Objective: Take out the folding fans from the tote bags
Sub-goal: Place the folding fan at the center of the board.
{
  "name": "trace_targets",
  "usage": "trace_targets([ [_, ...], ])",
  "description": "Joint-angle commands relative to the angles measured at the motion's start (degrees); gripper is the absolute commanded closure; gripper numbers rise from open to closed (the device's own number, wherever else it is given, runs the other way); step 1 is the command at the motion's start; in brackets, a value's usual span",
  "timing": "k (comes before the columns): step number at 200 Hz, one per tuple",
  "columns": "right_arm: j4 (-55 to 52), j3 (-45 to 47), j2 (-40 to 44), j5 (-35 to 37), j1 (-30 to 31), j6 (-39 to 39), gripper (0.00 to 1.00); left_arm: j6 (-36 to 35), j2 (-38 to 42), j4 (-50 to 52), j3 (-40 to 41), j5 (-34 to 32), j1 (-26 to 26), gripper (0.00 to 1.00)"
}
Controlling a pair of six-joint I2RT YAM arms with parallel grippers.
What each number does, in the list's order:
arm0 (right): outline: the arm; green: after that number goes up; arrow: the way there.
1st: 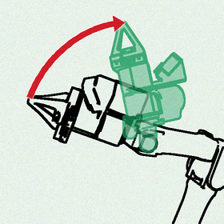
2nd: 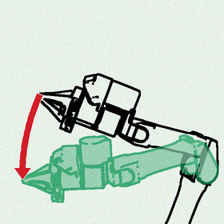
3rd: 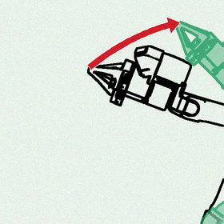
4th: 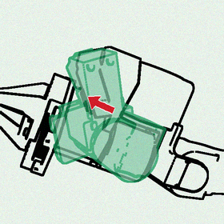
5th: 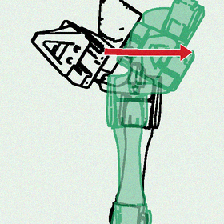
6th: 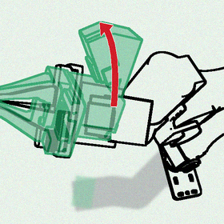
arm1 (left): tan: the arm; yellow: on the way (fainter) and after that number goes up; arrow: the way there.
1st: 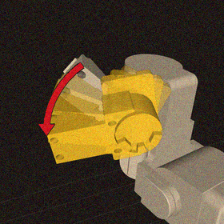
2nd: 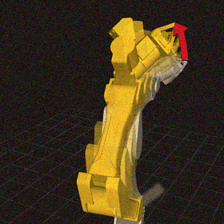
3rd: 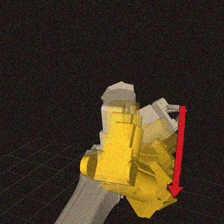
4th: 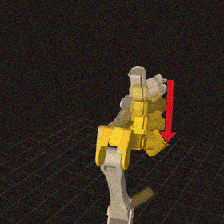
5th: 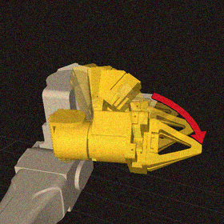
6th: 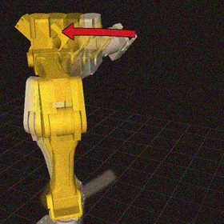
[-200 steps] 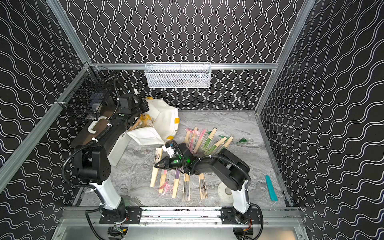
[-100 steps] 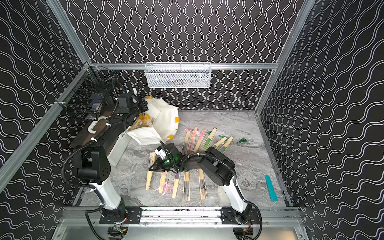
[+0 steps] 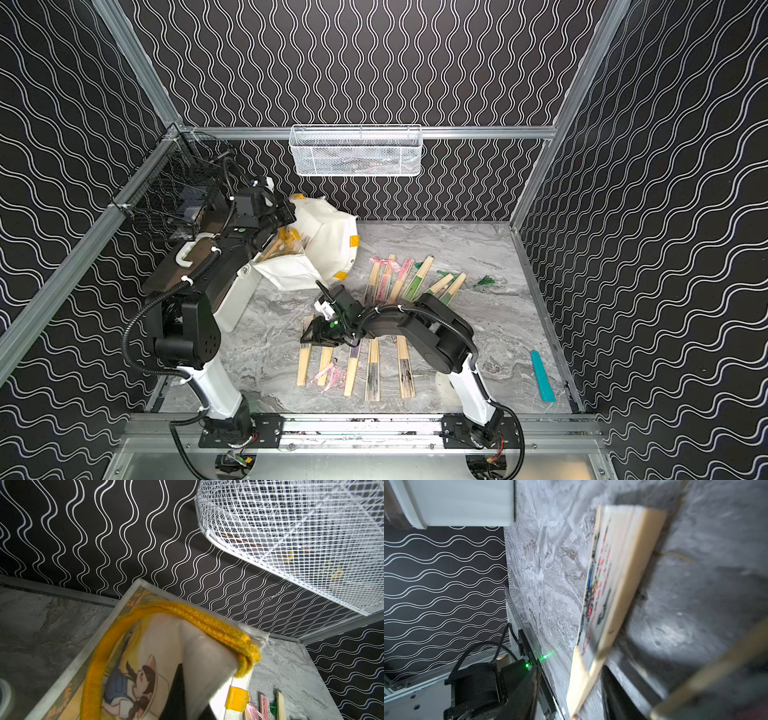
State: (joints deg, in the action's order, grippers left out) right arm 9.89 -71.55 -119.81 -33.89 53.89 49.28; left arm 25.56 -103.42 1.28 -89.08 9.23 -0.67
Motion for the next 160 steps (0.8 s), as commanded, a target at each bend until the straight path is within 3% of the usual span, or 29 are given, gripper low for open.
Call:
trace_targets([
  [1, -5.7, 1.23, 3.36, 5.51, -0.01, -5.04, 0.49, -0.33, 1.01, -3.83, 0.46, 1.43, 0.23, 1.0],
  [58, -11.81, 6.29, 18.61, 17.1, -0.81, -13.77, 0.45, -2.31, 1.12, -5.15, 1.87, 8.2, 0.42, 1.0],
  [101, -9.79, 10.9, 28.47, 20.66, -6.0, -13.1, 0.44, -5.89, 1.75, -5.13, 1.52, 16.72, 0.36, 1.0],
  [129, -6.09, 10.33, 30.6, 21.15, -10.06, -11.32, 0.44, -7.26, 2.99, -6.56, 3.62, 19.53, 0.38, 1.0],
  [160, -4.12, 7.04, 27.39, 20.83, -12.55, -9.42, 0.47, -8.61, 4.0, -8.75, 6.3, 22.44, 0.39, 1.0],
])
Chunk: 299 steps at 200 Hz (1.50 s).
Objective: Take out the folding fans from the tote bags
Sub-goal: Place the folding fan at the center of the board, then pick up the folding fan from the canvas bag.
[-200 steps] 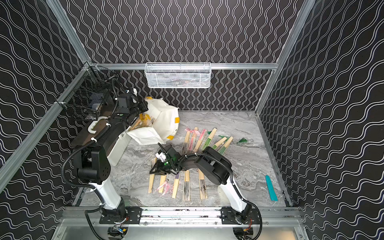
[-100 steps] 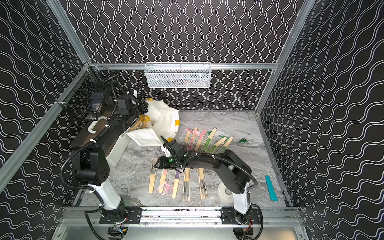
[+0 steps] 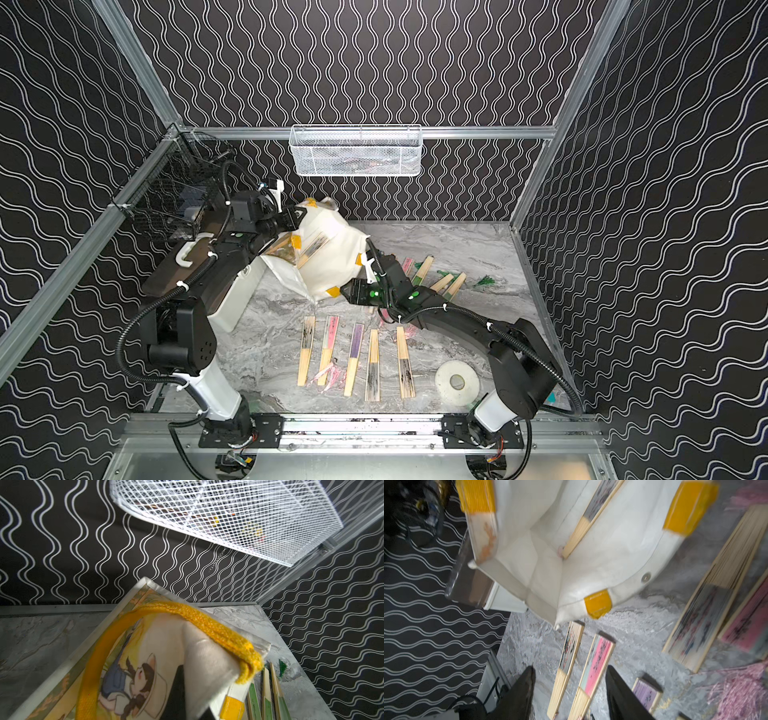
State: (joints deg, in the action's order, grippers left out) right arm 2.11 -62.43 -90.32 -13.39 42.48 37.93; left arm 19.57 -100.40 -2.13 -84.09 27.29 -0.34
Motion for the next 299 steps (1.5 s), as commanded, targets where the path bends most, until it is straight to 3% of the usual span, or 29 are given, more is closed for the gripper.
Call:
trace_targets([
  [1, 3.72, -2.91, -2.25, 0.27, -1.2, 2.04, 0.47, -2.7, 1.04, -5.34, 1.4, 4.5, 0.07, 1.0],
  [59, 7.62, -10.6, -12.5, -0.33, -1.87, 5.23, 0.5, -7.0, 4.57, -7.02, 6.84, 10.94, -0.01, 1.0],
  [86, 9.64, -13.66, -17.4, 1.09, -0.78, 6.12, 0.51, -4.57, 5.26, -8.71, 7.83, 8.77, -0.18, 1.0],
  [119, 10.5, -15.35, -19.73, 9.03, 2.76, 2.74, 0.49, -0.83, 4.56, -9.91, 6.77, 4.55, -1.58, 1.0],
  [166, 10.78, -17.89, -24.68, 11.19, 2.96, 3.59, 0.48, -3.01, 4.52, -6.87, 4.75, 0.27, -5.98, 1.0],
  [299, 12.98, -25.8, -38.87, 13.58, 0.69, 7.19, 0.43, -5.93, 12.01, -10.78, 10.91, 3.93, -8.68, 1.0],
])
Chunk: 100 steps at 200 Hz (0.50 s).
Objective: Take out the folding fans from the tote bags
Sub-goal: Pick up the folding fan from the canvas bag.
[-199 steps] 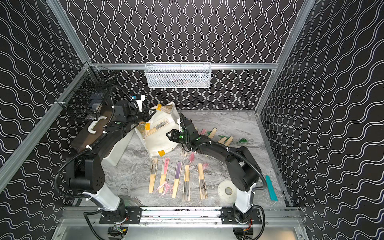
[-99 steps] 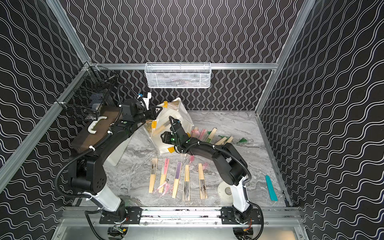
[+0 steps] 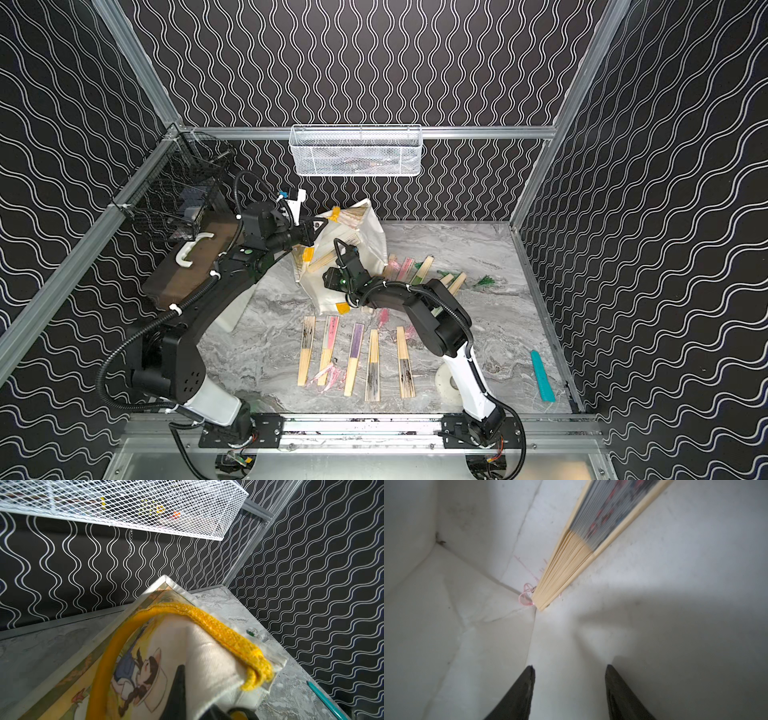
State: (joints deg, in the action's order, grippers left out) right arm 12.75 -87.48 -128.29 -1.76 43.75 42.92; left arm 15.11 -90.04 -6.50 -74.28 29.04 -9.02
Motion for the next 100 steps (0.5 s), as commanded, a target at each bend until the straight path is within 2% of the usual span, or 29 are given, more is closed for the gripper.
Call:
trace_targets([
  [1, 2.39, -0.71, -0.91, 2.08, -0.63, 2.23, 0.43, -1.44, 1.68, -6.46, 1.12, 2.26, 0.02, 1.0],
  [51, 7.82, -0.31, -2.11, 4.84, -1.89, 3.86, 0.38, 1.83, 3.05, -10.63, 3.57, 4.41, -0.04, 1.0],
  [100, 20.46, -0.23, -4.7, 7.29, -3.08, 3.38, 0.36, 3.94, 6.2, -12.69, 6.68, 4.98, -2.14, 1.0],
])
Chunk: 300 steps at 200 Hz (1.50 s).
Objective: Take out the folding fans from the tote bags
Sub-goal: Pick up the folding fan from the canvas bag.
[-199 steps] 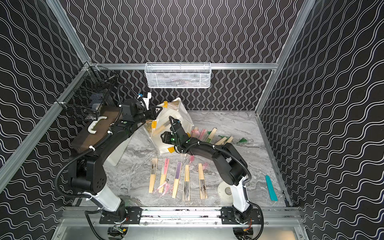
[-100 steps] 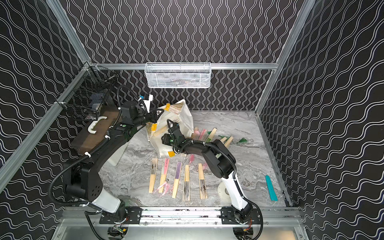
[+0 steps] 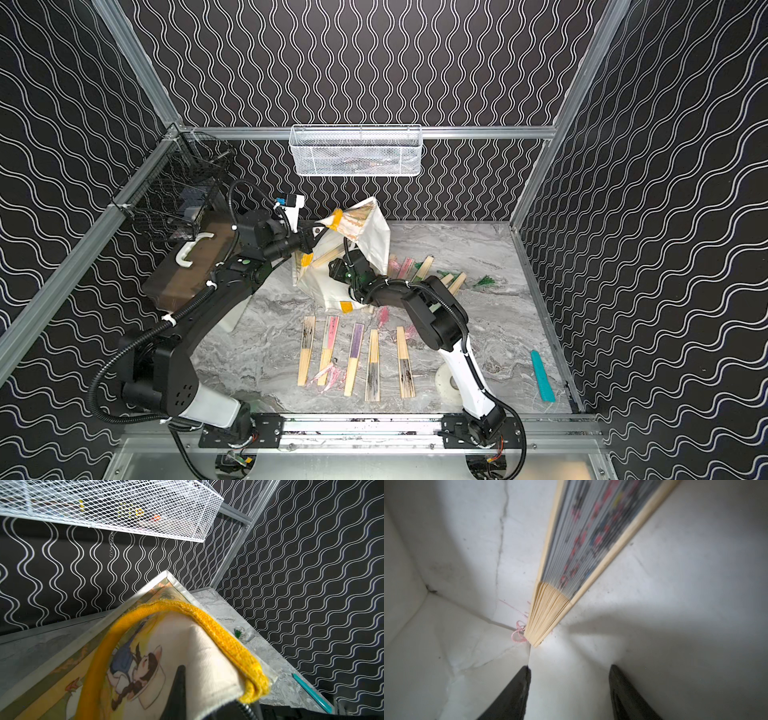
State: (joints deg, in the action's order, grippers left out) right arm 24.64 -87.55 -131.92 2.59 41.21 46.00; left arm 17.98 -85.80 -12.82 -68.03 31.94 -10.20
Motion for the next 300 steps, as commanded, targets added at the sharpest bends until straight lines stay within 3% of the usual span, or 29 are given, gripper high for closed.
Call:
trace_targets([
  [1, 8.79, -0.17, -1.11, 2.94, -0.58, 0.31, 0.36, 1.04, 2.05, -6.27, 0.48, 2.07, -1.01, 1.0],
  [69, 30.46, 7.8, 0.87, -3.01, -3.62, 0.1, 0.29, -2.64, 9.06, -7.19, 8.23, -4.56, -4.98, 1.0],
  [121, 40.05, 10.38, -0.52, -9.91, -7.77, 7.48, 0.26, 2.14, 14.39, -21.48, 16.32, -0.06, -9.52, 1.0],
  [168, 33.63, 6.09, -1.71, -12.16, -7.88, 8.22, 0.29, 3.07, 12.32, -22.71, 14.53, 1.83, -11.76, 1.0],
  [190, 35.01, 6.07, -1.4, -14.38, -7.9, 7.63, 0.36, 4.53, 10.5, -24.44, 12.99, 4.15, -11.87, 1.0],
  [230, 35.43, 8.05, -0.06, -14.28, -7.71, 8.98, 0.39, 4.54, 8.49, -22.69, 11.13, 3.13, -11.89, 1.0],
  [300, 36.85, 9.94, 0.46, -14.15, -7.81, 10.47, 0.59, 2.27, 10.8, -19.86, 11.34, -2.9, -11.92, 1.0],
])
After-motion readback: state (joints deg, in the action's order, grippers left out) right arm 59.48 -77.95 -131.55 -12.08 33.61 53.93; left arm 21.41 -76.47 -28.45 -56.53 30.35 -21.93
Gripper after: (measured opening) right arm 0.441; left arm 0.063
